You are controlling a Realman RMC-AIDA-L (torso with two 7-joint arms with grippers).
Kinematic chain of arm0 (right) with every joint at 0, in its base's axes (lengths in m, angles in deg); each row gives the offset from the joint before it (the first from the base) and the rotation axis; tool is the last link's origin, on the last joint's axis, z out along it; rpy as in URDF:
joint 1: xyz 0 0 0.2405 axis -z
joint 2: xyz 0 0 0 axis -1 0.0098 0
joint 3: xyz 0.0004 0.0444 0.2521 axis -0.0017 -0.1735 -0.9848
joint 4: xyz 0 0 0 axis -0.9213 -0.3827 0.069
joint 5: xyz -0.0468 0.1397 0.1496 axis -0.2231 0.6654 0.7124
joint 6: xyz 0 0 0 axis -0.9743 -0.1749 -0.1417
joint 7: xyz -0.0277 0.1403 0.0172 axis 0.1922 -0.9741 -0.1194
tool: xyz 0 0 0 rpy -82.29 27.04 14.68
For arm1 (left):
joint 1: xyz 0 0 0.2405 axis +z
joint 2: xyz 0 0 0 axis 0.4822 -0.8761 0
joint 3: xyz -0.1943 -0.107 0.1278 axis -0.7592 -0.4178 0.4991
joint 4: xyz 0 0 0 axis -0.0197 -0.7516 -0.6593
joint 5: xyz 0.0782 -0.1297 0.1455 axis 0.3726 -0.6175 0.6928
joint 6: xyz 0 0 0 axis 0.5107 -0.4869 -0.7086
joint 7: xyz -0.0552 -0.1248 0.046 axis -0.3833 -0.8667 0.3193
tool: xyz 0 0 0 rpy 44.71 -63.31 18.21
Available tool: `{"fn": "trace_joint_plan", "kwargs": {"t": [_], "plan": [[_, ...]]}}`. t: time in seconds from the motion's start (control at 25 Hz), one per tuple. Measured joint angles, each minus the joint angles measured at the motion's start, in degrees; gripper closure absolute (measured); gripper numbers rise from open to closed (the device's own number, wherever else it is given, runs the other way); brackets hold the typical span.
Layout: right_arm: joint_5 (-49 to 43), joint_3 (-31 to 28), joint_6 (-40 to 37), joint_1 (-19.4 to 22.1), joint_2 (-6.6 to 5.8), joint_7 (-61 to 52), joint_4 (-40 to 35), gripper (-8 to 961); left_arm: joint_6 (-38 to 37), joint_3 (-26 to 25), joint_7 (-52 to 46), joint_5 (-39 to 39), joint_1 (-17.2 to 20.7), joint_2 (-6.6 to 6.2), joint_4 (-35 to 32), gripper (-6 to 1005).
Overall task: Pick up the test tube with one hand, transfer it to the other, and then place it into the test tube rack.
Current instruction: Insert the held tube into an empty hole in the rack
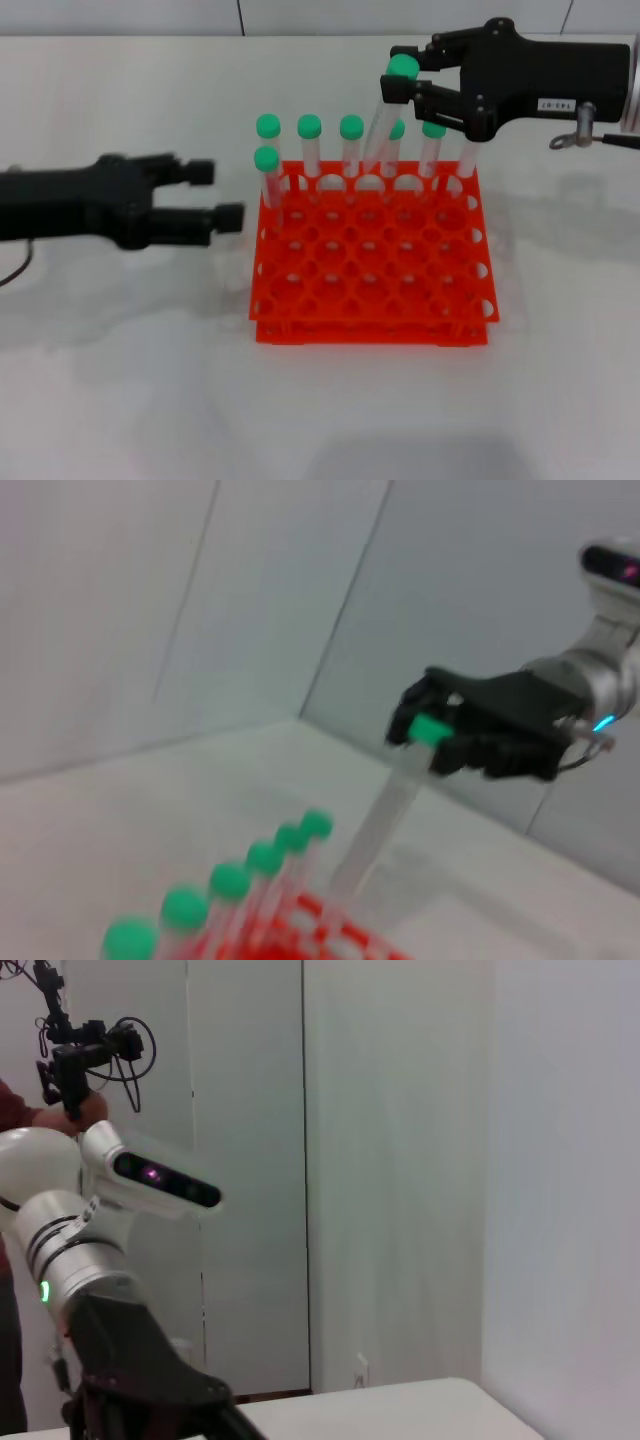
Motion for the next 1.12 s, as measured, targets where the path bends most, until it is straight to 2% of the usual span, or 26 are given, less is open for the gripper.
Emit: {"fn": "trace_joint_plan", "kwargs": {"t": [0.16,0.4,0.68,1.12], "plan": [[0.4,0.6,0.0,0.7,0.12,-0.1,-0.2,684,-1.1,-0.2,-2.4,3.0,3.6,-0.25,-4.3,109],[1.7,2.8,0.4,1.0,0.31,-0.2,0.0,683,-2.6,-1.0,-3.1,10.3,6.8,-1.56,-9.9,111],[4.4,6.7,4.5,1.3,0.34,-0.2,0.3,682,-3.1,-4.8,-0.7,16.7,7.6,-2.75,-11.9,114],[7.9,17.3,18.0,-1.6,0.46,-0.2,0.1,680,-2.6,-6.4,8.6,20.4,7.1,-3.06,-10.8,113]]}}
